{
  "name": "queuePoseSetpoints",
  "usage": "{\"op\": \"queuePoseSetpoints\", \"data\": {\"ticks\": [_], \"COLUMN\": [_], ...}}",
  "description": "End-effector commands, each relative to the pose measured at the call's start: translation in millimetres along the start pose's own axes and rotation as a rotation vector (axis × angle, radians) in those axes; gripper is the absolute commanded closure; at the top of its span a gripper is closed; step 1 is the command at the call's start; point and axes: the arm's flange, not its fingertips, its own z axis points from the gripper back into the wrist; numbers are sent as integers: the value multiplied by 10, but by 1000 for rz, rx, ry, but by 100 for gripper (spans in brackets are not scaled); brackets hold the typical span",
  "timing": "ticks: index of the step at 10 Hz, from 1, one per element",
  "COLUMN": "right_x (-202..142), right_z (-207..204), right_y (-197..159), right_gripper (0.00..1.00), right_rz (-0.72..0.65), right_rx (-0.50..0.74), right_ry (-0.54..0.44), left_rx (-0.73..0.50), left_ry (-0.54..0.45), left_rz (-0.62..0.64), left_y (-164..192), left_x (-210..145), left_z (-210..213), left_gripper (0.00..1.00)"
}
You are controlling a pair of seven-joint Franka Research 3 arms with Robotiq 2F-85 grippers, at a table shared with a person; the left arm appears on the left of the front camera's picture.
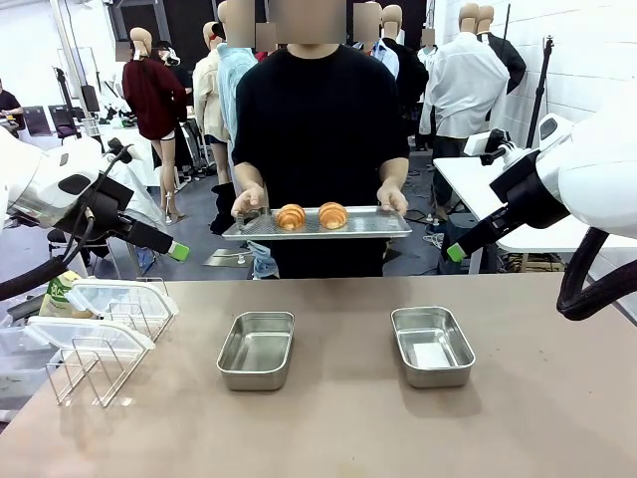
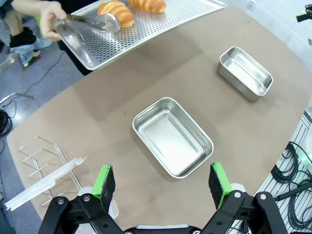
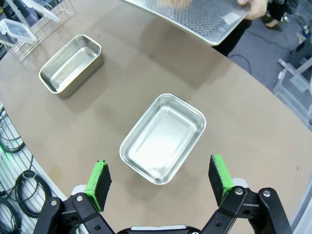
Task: Place the bread in airtight containers.
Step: Lift both Airtight Container.
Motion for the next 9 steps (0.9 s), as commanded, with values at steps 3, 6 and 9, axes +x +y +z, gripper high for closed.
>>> {"op": "queuePoseSetpoints", "data": {"ticks": [3, 6, 9], "right_x": [-1, 0, -112], "right_z": [-12, 0, -628], "right_y": [4, 0, 104], "right_gripper": [0, 0, 0], "right_rz": [-4, 0, -132], "right_rx": [10, 0, 71], "right_ry": [-3, 0, 5], "left_rx": [-1, 0, -27], "left_ry": [1, 0, 178], "left_rz": [-1, 0, 25], "left_y": [14, 0, -378], "left_x": [-6, 0, 194], "left_z": [-2, 0, -482], "left_gripper": [0, 0, 0]}}
